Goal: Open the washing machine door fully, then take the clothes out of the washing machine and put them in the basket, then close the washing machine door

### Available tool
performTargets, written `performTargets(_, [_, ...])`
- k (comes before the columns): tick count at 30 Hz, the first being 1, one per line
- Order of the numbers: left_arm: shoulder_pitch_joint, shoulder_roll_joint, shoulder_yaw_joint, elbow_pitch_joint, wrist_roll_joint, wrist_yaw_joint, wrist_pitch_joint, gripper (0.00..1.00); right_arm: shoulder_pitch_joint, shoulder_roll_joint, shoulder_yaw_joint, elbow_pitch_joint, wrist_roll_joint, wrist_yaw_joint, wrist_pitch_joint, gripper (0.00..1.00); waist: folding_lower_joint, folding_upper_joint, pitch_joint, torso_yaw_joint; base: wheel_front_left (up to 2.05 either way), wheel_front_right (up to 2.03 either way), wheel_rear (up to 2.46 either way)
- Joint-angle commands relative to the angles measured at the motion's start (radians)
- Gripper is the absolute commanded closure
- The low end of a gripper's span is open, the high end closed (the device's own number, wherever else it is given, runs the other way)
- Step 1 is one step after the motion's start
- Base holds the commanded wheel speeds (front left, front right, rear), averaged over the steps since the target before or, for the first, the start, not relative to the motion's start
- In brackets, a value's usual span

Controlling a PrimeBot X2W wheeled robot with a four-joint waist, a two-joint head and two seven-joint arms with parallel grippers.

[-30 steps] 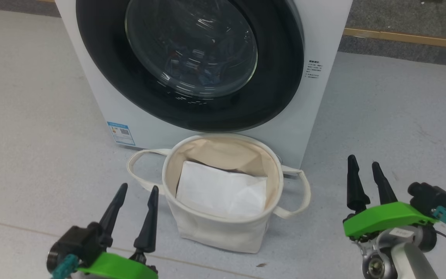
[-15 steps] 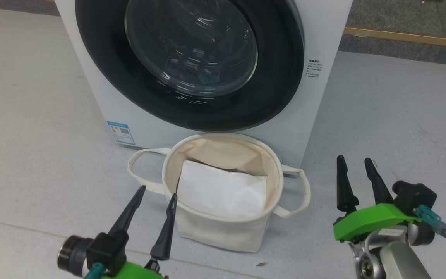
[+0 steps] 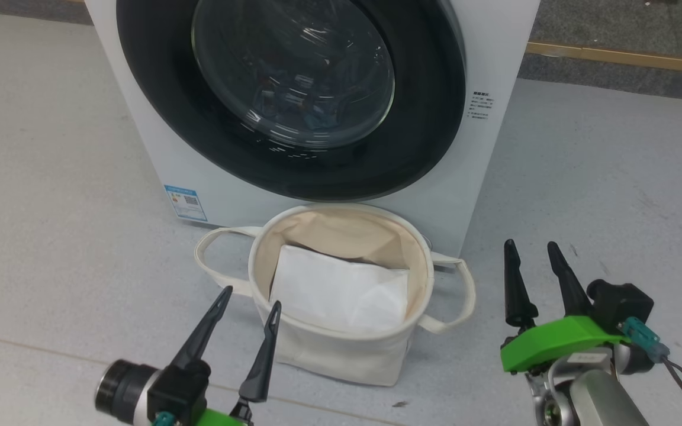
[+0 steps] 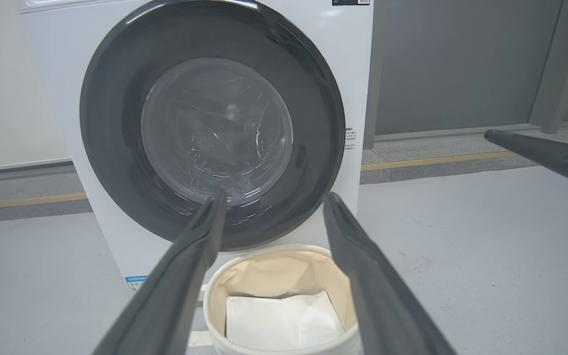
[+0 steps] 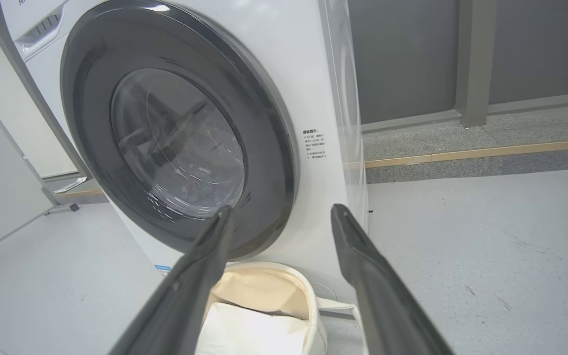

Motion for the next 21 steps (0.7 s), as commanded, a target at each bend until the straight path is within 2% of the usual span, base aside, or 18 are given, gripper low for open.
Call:
performTargets(1, [-0.046, 0.006, 0.041, -0.026, 0.023, 0.011, -0.018, 0.0, -0.066, -0.006, 0.028, -0.022, -0.006, 0.0, -0.017, 0.0, 0.0, 0.0, -0.001, 0.0, 0.0, 0.0, 0.0])
performTargets(8, [-0.04, -0.012, 0.07, 0.011, 0.062, 0.026, -0.038, 0.0, -0.085, -0.007, 0.039, 0.01, -0.024, 0.0, -0.036, 0.0, 0.0, 0.0, -0.002, 0.0, 0.0, 0.0, 0.0])
performTargets(13, [-0.035, -0.035, 0.097, 0.028, 0.048, 0.017, -0.038, 0.0, -0.086, -0.007, 0.037, 0.027, 0.006, 0.0, -0.036, 0.0, 0.0, 0.0, -0.003, 0.0, 0.0, 0.0, 0.0])
performTargets(21, [-0.022, -0.083, 0.154, 0.051, 0.0, -0.003, -0.038, 0.0, -0.091, -0.007, 0.046, 0.074, 0.157, 0.0, -0.036, 0.0, 0.0, 0.0, -0.004, 0.002, 0.0, 0.0, 0.0])
